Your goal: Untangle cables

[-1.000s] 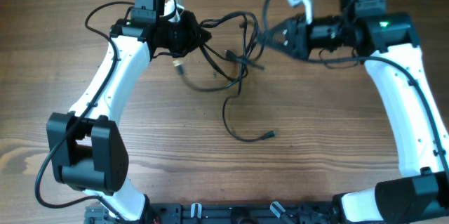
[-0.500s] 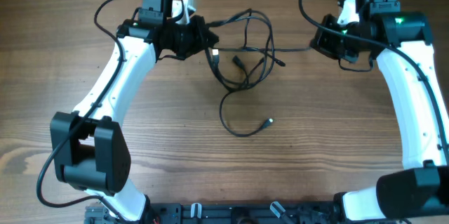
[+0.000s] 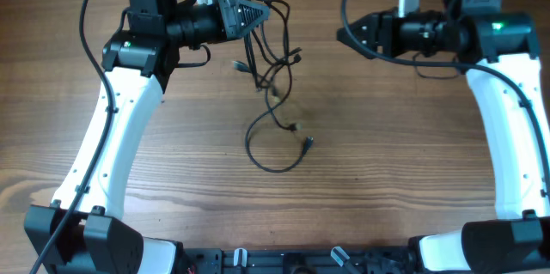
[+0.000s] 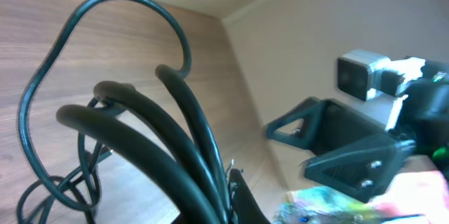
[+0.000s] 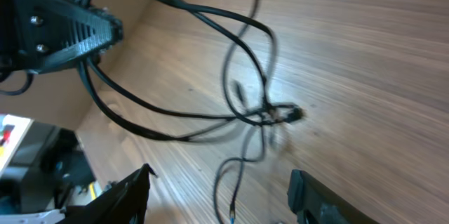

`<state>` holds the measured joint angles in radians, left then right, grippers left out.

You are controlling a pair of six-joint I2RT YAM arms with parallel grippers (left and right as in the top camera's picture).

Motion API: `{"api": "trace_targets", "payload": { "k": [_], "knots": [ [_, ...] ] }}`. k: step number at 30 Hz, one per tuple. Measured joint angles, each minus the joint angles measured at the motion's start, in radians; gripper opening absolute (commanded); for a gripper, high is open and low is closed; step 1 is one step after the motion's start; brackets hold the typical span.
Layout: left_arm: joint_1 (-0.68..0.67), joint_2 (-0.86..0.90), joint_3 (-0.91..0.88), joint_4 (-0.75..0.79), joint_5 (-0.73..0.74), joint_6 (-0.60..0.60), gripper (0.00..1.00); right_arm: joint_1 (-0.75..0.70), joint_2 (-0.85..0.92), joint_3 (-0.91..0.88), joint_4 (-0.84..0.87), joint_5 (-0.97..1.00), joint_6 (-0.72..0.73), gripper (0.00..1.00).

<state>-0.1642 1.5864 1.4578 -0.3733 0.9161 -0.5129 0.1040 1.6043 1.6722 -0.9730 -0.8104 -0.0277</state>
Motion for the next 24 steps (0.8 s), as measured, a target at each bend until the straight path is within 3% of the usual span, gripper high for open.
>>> {"api": "trace_targets", "payload": {
  "k": [6,11,17,19,21,24],
  "knots": [
    [-0.001,0.000,0.000,0.024,0.033,-0.297,0.04,0.154,0.030,0.000,0.086,-0.016,0.056,0.62],
    [-0.001,0.000,0.000,0.025,0.041,-0.467,0.04,0.257,0.082,0.000,0.118,-0.019,-0.024,0.57],
    [-0.001,0.000,0.001,-0.021,0.043,-0.460,0.04,0.294,0.117,0.000,0.143,-0.001,-0.053,0.54],
    [-0.001,0.000,0.003,-0.134,-0.010,-0.404,0.04,0.294,0.126,0.000,0.131,0.013,-0.053,0.53],
    [-0.001,0.003,0.000,-0.318,-0.157,-0.359,0.04,0.295,0.129,0.000,0.097,0.064,-0.048,0.53],
    [-0.007,0.039,-0.032,-0.352,-0.278,-0.309,0.05,0.295,0.129,0.000,0.050,0.169,-0.003,0.53]
  ]
}}
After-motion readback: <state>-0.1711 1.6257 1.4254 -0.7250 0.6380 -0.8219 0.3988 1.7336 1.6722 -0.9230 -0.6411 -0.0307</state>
